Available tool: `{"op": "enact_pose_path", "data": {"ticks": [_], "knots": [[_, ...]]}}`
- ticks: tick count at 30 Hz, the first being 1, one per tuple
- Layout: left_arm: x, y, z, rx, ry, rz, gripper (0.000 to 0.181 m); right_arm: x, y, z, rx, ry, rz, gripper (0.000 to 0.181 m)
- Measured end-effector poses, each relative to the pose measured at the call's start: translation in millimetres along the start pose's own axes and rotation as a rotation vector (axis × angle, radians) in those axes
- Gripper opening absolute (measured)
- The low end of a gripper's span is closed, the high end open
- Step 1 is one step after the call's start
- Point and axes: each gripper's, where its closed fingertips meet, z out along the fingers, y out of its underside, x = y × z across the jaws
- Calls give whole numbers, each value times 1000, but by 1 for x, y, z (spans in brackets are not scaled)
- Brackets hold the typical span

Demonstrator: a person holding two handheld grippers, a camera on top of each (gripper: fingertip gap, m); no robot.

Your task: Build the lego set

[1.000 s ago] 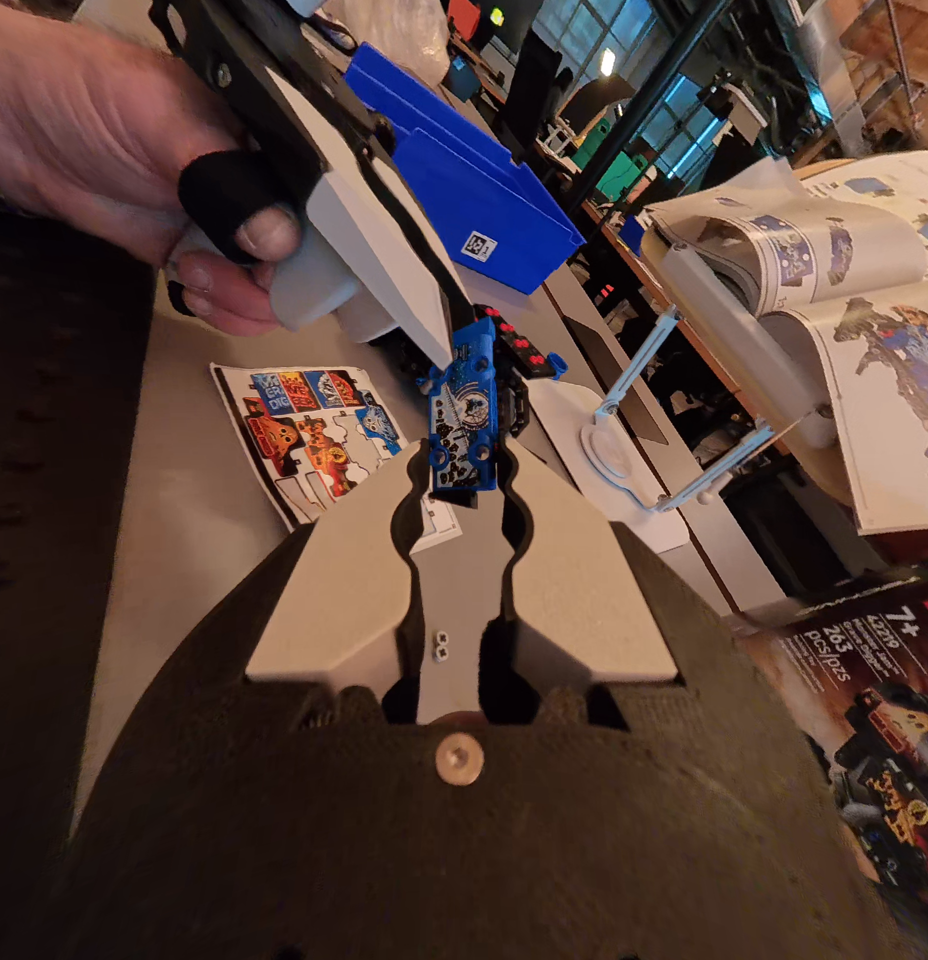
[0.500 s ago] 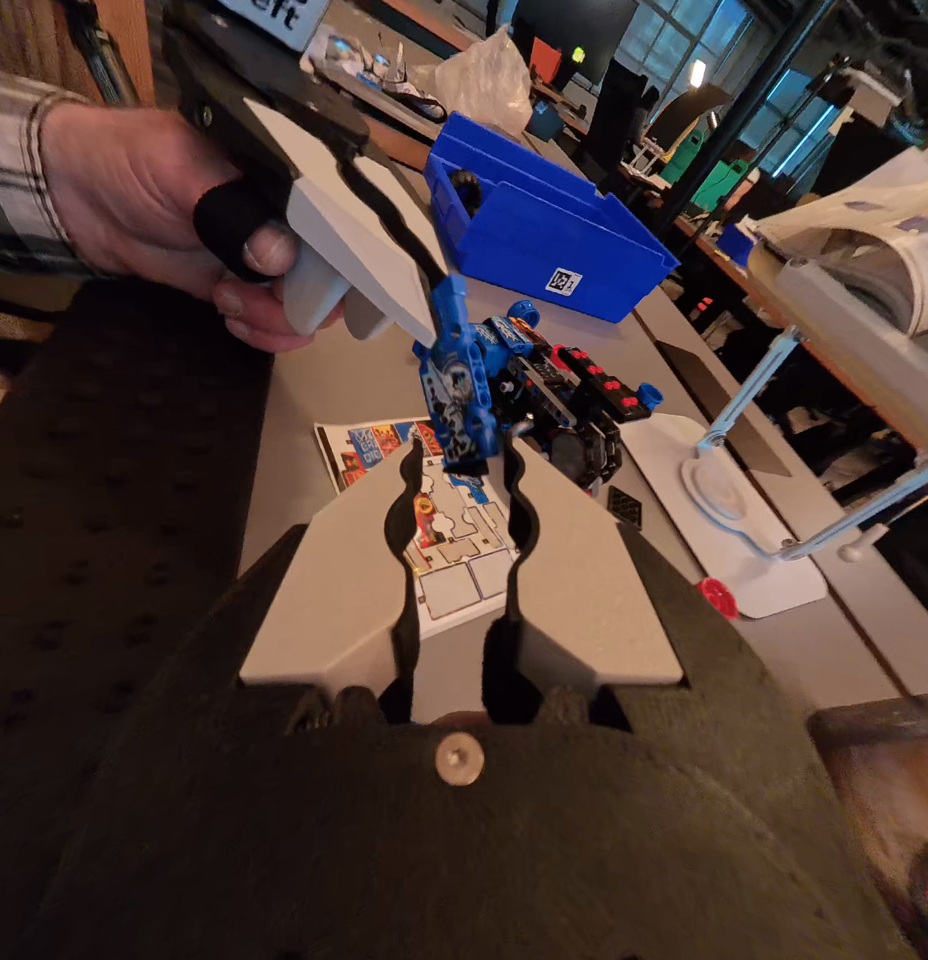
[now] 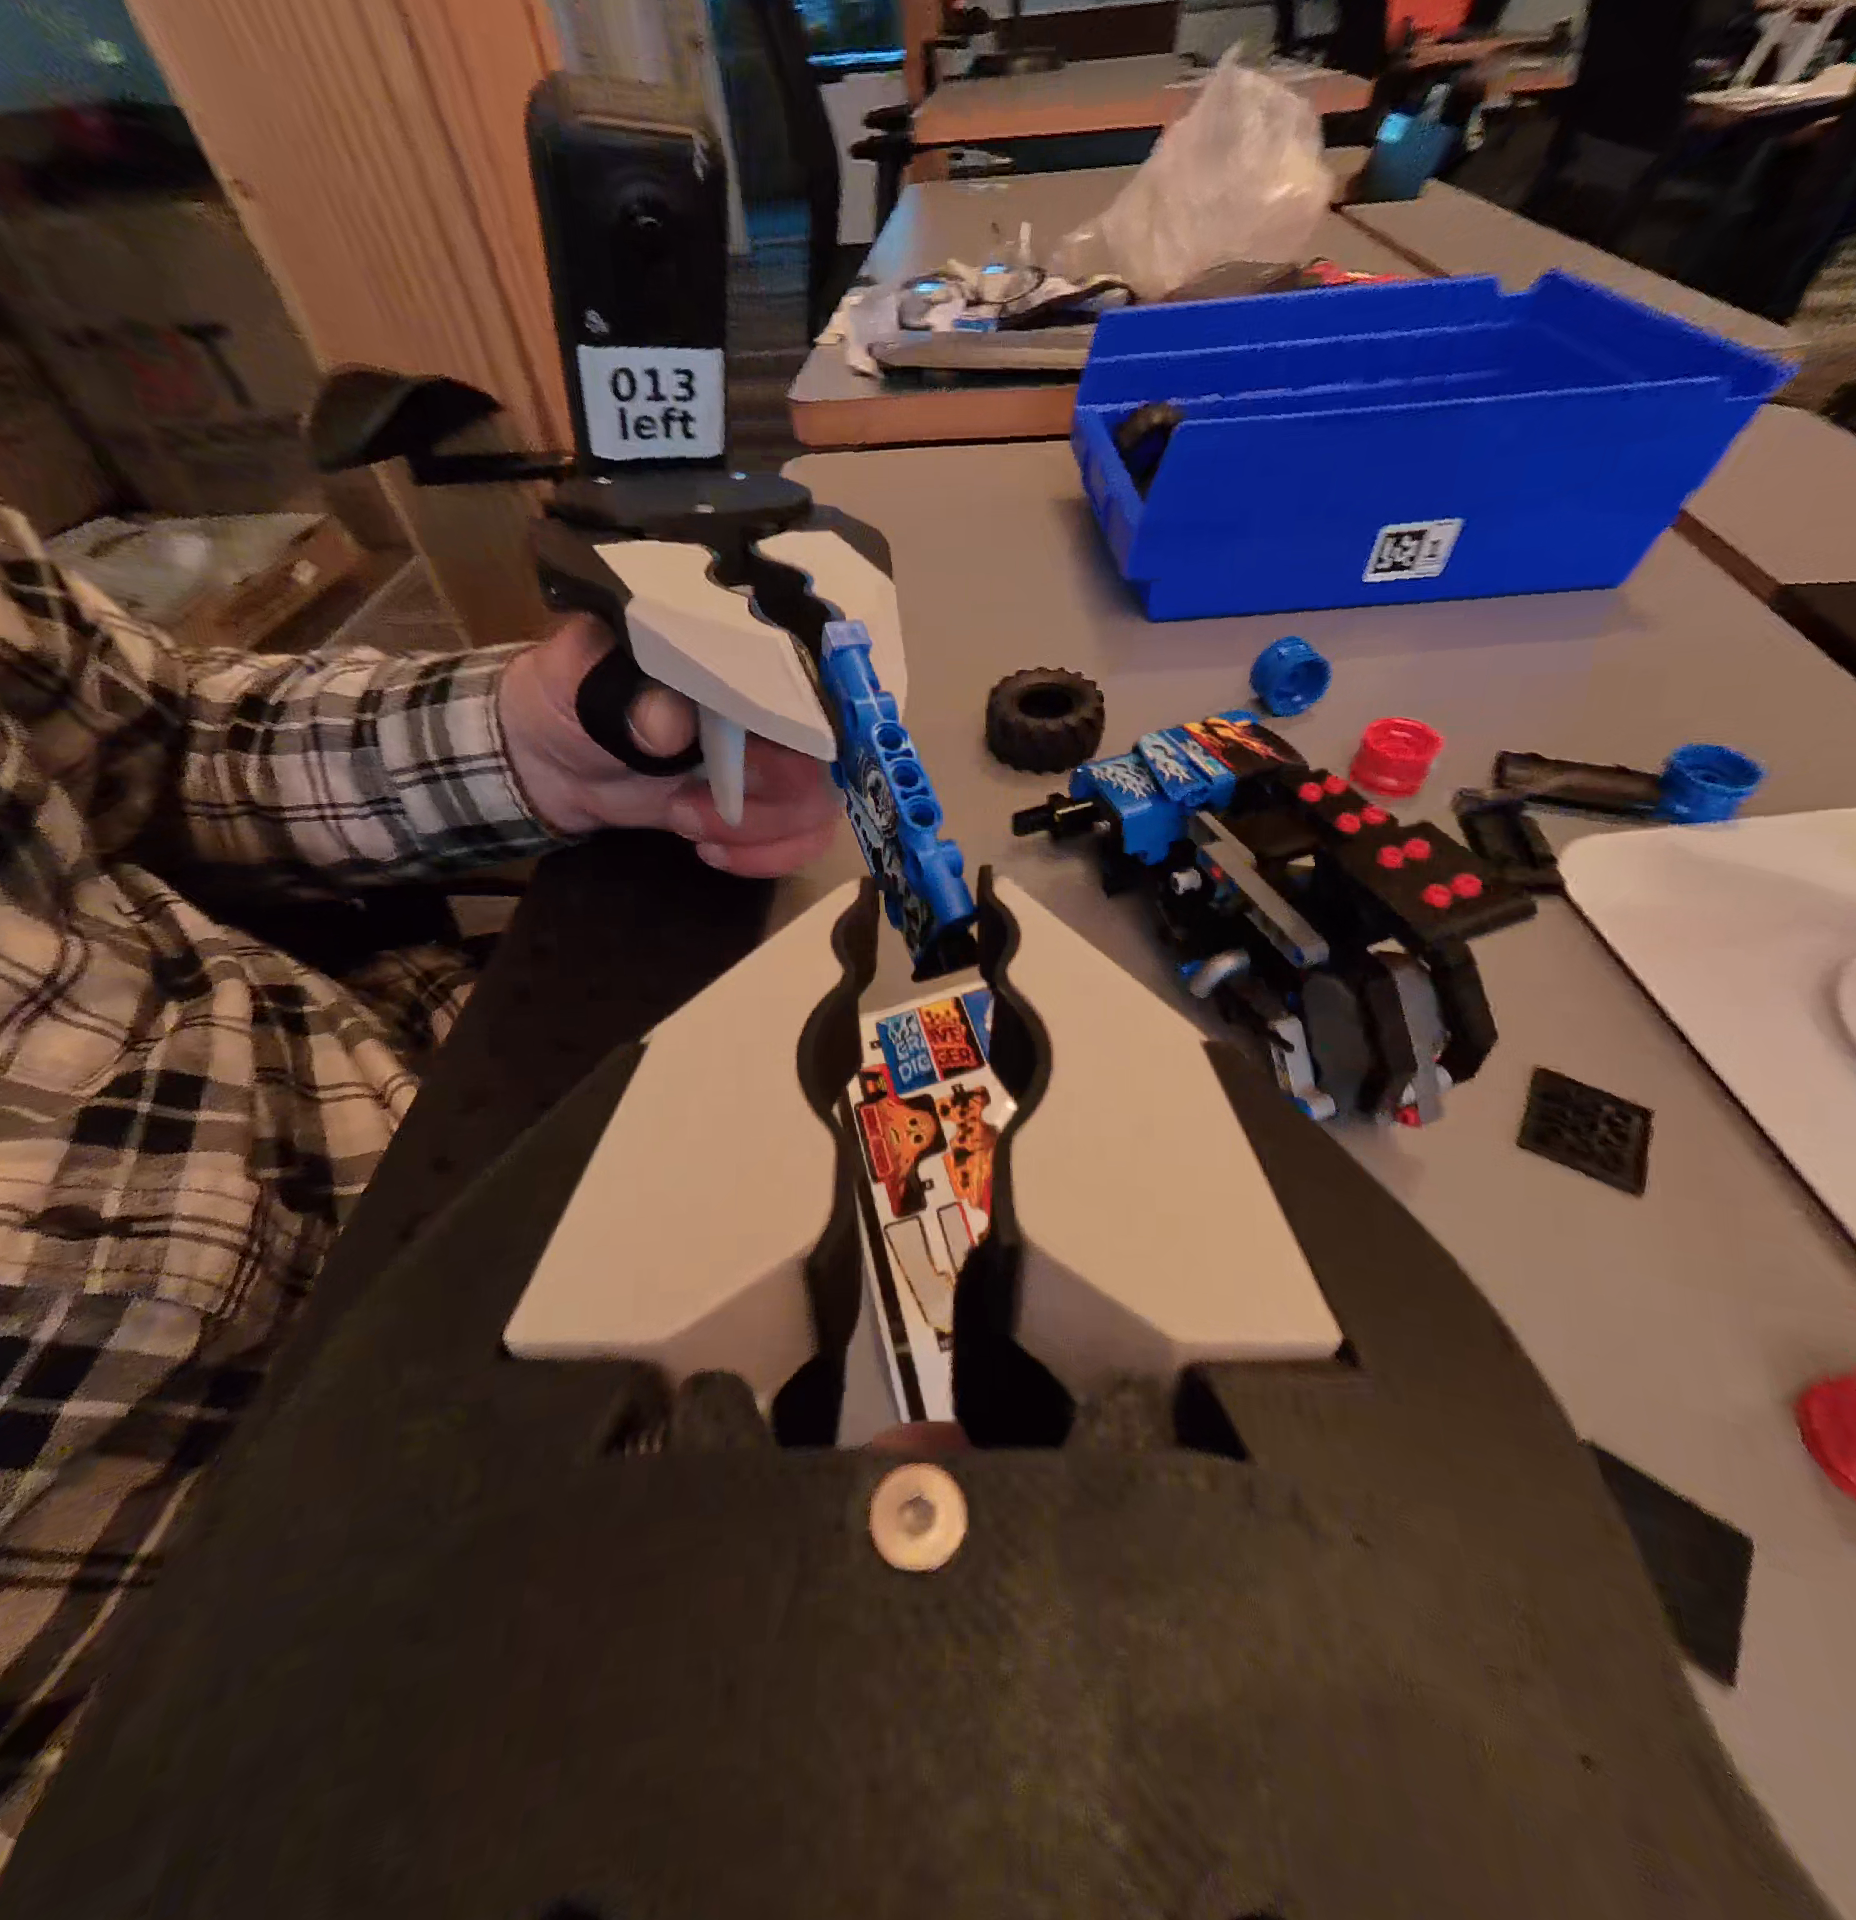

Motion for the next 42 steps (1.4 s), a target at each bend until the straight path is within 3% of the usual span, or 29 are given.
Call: {"op": "enact_pose_path", "data": {"ticks": [11, 42], "knots": [[-12, 7, 1, -12, -19, -28, 8, 8, 1, 2, 141, -97, 68, 11], [-11, 15, 5, -47, -23, -16, 11, -1, 11, -2, 158, -129, 53, 6]]}}
